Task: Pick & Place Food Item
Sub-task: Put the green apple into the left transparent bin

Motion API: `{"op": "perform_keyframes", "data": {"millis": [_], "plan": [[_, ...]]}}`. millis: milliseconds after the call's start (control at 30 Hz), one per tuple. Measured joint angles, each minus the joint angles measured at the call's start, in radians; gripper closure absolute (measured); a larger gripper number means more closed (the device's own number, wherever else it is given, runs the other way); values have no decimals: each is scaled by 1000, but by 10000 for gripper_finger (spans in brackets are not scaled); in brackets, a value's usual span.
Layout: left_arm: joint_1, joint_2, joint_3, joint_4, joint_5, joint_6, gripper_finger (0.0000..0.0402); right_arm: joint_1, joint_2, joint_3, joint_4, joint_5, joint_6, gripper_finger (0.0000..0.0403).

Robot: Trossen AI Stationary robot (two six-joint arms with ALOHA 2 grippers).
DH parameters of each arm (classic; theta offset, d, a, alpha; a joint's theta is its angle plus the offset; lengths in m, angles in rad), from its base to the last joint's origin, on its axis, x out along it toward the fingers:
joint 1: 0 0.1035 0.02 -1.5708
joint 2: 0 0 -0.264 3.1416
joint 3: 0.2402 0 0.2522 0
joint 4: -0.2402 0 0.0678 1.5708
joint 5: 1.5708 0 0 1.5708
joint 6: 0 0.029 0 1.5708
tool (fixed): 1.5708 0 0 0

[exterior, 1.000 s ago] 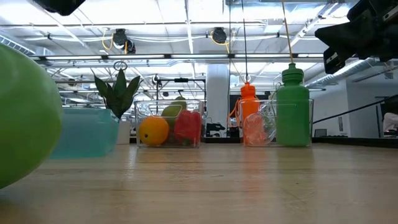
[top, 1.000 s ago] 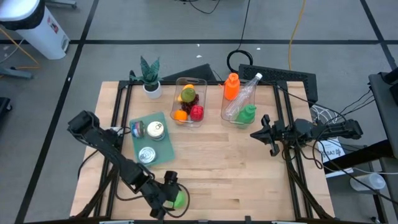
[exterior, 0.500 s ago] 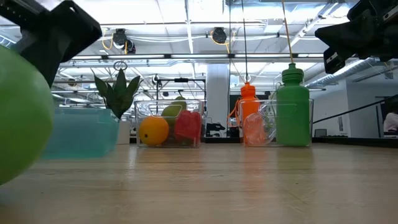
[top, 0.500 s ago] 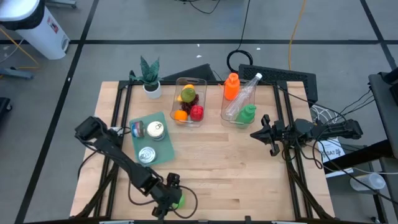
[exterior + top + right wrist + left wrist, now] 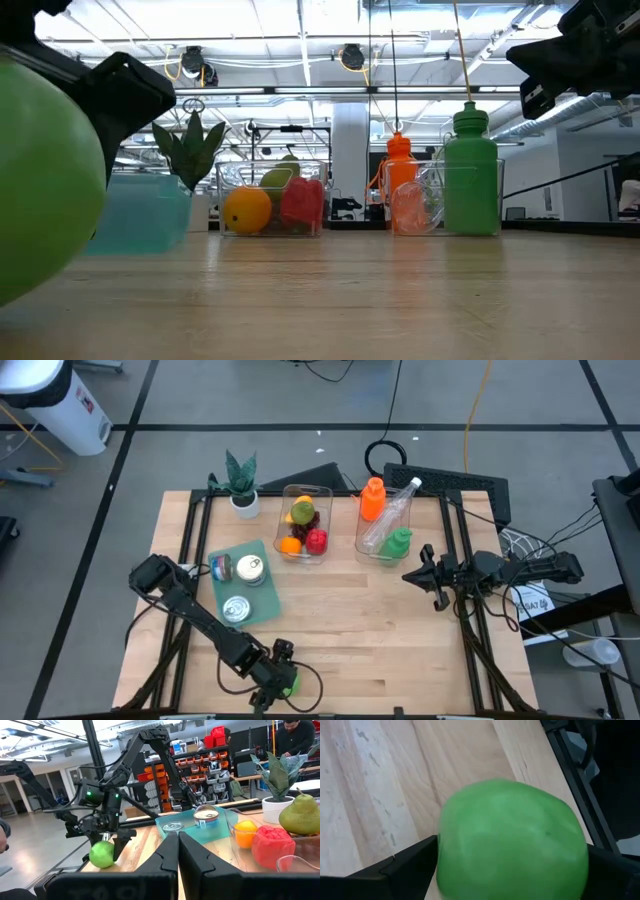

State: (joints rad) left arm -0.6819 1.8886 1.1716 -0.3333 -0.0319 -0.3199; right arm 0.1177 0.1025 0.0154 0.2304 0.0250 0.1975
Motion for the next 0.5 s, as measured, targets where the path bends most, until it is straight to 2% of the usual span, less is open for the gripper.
{"op": "perform_keyframes", "data": {"millis": [167,433,500], "plan": [[2,2,0,-2,5,1,14,0,4,0,0,0,0,403],[2,0,0,0,5,25,83,0,4,0,0,0,0,403],[2,0,-1,19,-4,44,87,0,4,0,1,0,0,403]]}}
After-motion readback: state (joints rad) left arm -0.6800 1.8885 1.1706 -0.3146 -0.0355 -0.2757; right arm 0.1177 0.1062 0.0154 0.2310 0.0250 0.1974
